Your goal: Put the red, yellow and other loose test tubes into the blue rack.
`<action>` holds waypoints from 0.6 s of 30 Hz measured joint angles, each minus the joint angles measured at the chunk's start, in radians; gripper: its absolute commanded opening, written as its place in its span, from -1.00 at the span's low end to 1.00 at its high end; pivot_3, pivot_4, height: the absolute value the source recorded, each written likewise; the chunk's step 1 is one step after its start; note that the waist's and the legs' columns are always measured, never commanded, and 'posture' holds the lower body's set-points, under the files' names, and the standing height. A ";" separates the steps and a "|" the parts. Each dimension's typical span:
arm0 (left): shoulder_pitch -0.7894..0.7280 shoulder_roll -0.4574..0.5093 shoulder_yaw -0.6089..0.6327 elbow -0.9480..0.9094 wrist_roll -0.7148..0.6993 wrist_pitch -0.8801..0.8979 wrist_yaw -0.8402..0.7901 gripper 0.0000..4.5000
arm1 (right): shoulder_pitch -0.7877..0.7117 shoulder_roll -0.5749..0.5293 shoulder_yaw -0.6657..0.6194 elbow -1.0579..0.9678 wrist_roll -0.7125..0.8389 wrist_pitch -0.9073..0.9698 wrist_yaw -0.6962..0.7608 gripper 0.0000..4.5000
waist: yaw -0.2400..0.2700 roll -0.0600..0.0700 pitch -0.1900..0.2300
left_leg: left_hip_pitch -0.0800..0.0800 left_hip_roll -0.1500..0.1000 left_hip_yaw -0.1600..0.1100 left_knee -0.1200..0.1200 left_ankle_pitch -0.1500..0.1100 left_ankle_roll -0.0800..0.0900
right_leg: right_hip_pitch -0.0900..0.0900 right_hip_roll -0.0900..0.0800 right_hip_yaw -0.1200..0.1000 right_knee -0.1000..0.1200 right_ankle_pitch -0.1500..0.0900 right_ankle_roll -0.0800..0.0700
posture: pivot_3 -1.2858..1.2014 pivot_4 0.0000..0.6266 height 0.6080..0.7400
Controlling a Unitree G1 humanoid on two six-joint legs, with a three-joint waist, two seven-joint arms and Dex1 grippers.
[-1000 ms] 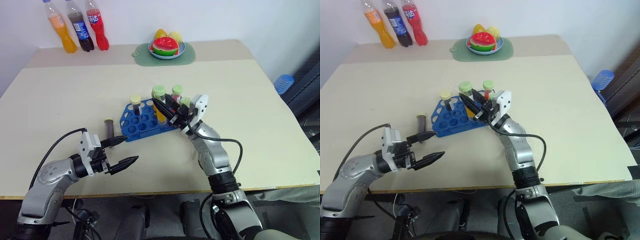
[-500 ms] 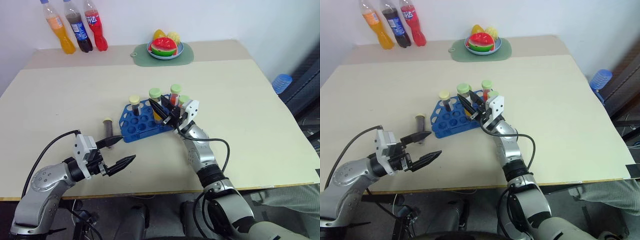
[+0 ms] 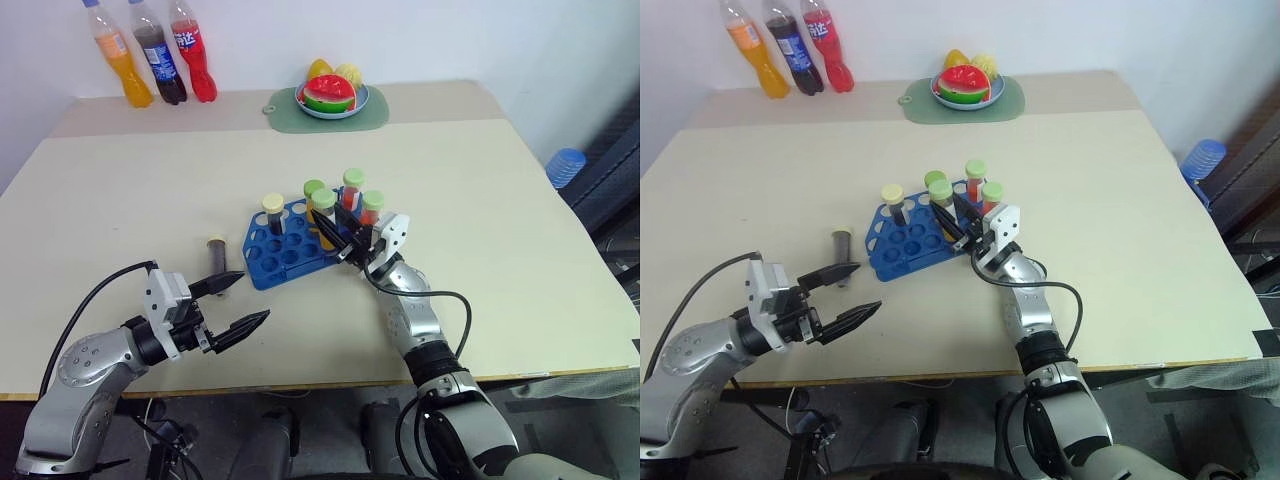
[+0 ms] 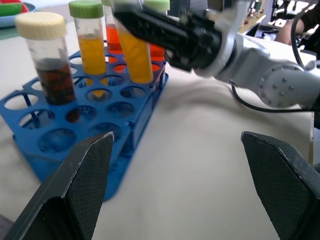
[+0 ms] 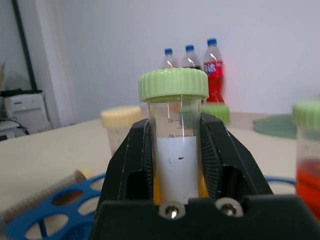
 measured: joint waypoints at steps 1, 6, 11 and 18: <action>-0.003 0.000 0.000 0.000 0.000 0.000 0.000 0.89 | 0.000 0.002 0.000 0.000 -0.005 -0.002 -0.008 -0.63 | 0.000 0.000 0.000 | 0.000 0.000 0.000 0.000 0.000 0.000 | 0.000 0.000 0.000 0.000 0.000 0.000 | 0.03 -0.52 1.00; -0.004 -0.002 -0.001 0.002 -0.001 0.000 0.001 0.89 | 0.000 0.015 0.003 0.011 -0.022 -0.020 -0.025 -0.63 | 0.000 0.000 0.000 | 0.000 0.000 0.000 0.000 0.000 0.000 | 0.000 0.000 0.000 0.000 0.000 0.000 | 0.03 -0.52 1.00; -0.004 -0.047 0.022 0.002 -0.035 0.016 0.051 0.89 | 0.006 0.007 0.004 -0.002 -0.010 -0.017 -0.005 0.40 | -0.001 0.000 0.000 | 0.000 0.000 0.000 0.000 0.000 0.000 | 0.000 0.000 0.000 0.000 0.000 0.000 | 0.03 -0.52 1.00; -0.043 -0.150 0.071 -0.021 0.039 0.074 0.371 0.89 | 0.103 -0.129 0.060 -0.204 -0.037 0.041 0.073 0.40 | 0.007 0.000 0.000 | 0.000 0.000 0.000 0.001 0.000 0.000 | 0.000 0.000 0.000 0.000 0.000 0.000 | 0.03 -0.52 1.00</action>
